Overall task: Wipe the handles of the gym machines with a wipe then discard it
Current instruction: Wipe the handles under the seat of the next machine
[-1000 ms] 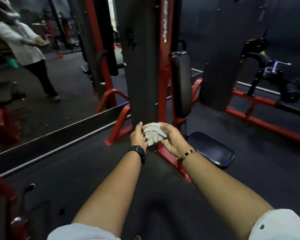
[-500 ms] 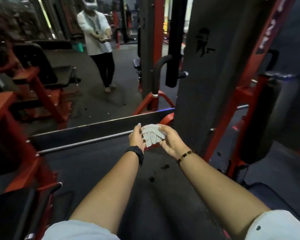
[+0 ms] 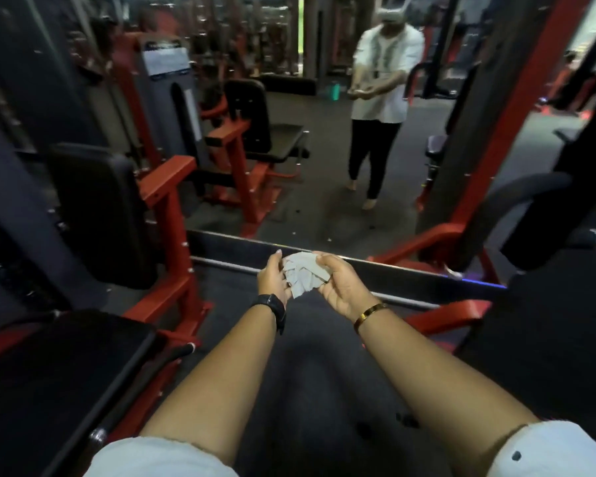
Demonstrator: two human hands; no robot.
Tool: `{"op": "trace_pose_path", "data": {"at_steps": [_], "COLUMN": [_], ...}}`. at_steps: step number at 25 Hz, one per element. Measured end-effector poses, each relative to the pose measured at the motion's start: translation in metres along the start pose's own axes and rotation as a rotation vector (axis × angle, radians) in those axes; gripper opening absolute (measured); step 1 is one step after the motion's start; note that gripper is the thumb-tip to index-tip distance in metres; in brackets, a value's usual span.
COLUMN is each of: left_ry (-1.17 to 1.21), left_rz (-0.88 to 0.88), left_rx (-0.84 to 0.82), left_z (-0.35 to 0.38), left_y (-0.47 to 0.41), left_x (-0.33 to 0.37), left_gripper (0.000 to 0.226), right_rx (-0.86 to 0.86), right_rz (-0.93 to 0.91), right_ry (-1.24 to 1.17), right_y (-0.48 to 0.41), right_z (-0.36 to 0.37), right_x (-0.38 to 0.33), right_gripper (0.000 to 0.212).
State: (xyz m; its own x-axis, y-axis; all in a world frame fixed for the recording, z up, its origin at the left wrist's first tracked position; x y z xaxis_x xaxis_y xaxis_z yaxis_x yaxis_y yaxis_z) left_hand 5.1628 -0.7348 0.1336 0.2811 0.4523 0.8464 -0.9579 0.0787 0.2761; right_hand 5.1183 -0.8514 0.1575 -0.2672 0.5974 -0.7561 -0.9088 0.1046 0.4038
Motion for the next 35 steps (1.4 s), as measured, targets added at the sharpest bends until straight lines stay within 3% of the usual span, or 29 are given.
{"op": "trace_pose_path", "data": {"at_steps": [6,15,21,24,29,35], "left_ry": [0.078,0.184,0.230,0.297,0.457,0.601], "left_rz": [0.145,0.249,0.312,0.338,0.409,0.625], "left_rx": [0.280,0.549,0.723,0.809,1.014,1.297], "left_z": [-0.057,-0.191,-0.273,-0.315,-0.380,-0.427], "left_y": [-0.055,-0.127,-0.154,-0.151,-0.124,-0.091], "left_x": [0.031,0.085,0.121,0.128,0.127,0.142], "left_gripper": [0.026,0.036,0.031,0.035,0.029,0.030], "right_rx": [-0.169,-0.425,-0.517,-0.581,-0.733,-1.060], "right_rz": [0.160,0.349,0.444,0.504,0.672,0.854], "right_ry": [0.131,0.284,0.335,0.400,0.534,0.729], "right_y": [-0.085,-0.182,-0.222,-0.232,-0.230,-0.217], "right_z": [0.063,0.203,0.285,0.320,0.377,0.442], "right_x": [0.014,0.091,0.136,0.171,0.241,0.304], "right_gripper": [0.034,0.037,0.026,0.028,0.014,0.015]}}
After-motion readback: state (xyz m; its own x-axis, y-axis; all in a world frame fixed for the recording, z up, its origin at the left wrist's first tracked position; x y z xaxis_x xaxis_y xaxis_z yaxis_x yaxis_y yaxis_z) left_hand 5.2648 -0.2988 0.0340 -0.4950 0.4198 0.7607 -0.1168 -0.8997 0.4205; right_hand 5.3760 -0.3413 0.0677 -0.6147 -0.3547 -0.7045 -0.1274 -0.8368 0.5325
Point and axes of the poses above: each hand's wrist, its own y-axis away from the middle knuckle, its own z-axis out of the palm, x = y × z, the point moved 8 cm from there along -y, towards the middle knuckle, and after that the axes turned 9 degrees about z, right-handed, at the moved point
